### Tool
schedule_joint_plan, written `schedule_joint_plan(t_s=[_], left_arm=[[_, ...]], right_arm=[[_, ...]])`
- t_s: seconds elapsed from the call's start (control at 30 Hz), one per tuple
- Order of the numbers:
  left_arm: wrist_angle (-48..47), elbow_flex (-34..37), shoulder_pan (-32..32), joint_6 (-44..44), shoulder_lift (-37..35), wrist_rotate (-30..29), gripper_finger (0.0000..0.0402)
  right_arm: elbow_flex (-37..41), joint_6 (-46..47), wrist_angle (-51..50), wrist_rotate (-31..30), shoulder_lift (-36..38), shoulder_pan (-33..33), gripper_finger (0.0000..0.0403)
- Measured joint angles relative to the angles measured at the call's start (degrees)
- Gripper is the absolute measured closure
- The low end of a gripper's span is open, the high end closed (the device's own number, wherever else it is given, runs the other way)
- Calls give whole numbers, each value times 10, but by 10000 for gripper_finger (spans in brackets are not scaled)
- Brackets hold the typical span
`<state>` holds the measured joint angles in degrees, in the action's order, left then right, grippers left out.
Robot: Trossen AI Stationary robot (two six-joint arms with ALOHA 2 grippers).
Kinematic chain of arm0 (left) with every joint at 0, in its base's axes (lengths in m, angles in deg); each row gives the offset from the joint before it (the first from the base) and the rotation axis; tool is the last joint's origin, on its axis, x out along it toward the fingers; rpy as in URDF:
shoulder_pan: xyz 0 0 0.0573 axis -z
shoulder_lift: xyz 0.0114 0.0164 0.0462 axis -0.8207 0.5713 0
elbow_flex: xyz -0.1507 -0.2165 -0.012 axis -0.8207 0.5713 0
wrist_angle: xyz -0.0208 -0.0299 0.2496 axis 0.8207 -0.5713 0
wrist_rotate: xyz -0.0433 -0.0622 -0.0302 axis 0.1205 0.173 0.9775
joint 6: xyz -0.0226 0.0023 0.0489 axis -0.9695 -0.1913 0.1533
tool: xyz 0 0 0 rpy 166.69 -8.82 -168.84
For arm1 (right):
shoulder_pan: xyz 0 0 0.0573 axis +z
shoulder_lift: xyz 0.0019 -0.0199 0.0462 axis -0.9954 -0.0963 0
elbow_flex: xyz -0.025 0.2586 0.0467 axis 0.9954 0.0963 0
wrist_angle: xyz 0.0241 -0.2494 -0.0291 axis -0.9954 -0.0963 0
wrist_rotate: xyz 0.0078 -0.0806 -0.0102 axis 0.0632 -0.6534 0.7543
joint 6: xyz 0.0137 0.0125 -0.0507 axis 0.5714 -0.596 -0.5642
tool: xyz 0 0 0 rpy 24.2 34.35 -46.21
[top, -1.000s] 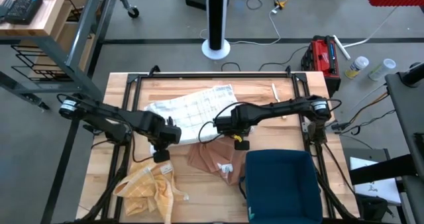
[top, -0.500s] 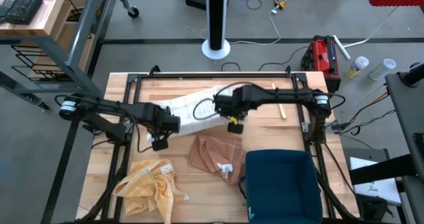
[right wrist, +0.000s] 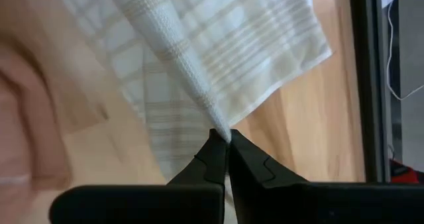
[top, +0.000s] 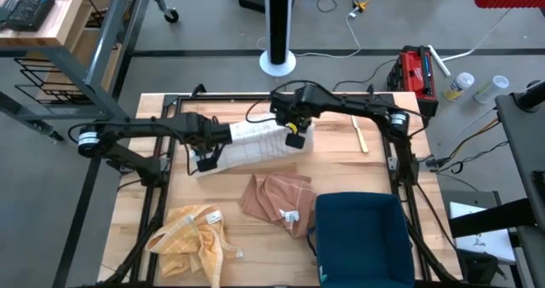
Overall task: Fold towel
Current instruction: Fold the white towel
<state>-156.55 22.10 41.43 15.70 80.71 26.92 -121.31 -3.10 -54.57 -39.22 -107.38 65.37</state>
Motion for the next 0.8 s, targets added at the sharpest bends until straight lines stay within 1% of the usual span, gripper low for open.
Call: schedule_joint_plan(t_s=[0.1, 0.33, 0.53, 0.6, 0.8], left_arm=[[8, 16, -29, 22, 3, 0, 400], [93, 67, -88, 96, 4, -11, 400], [136, 73, -125, 122, 4, -21, 400], [143, 72, -139, 125, 4, -37, 400], [151, 71, -177, 128, 4, -25, 400]], right_arm=[[-43, -14, -11, 1, -29, -11, 403], [-152, -35, -51, -5, -102, -35, 403], [-237, -47, -90, -10, -170, -56, 403], [-237, -55, -83, -9, -180, -63, 403], [-236, -60, -75, -3, -195, -78, 403]])
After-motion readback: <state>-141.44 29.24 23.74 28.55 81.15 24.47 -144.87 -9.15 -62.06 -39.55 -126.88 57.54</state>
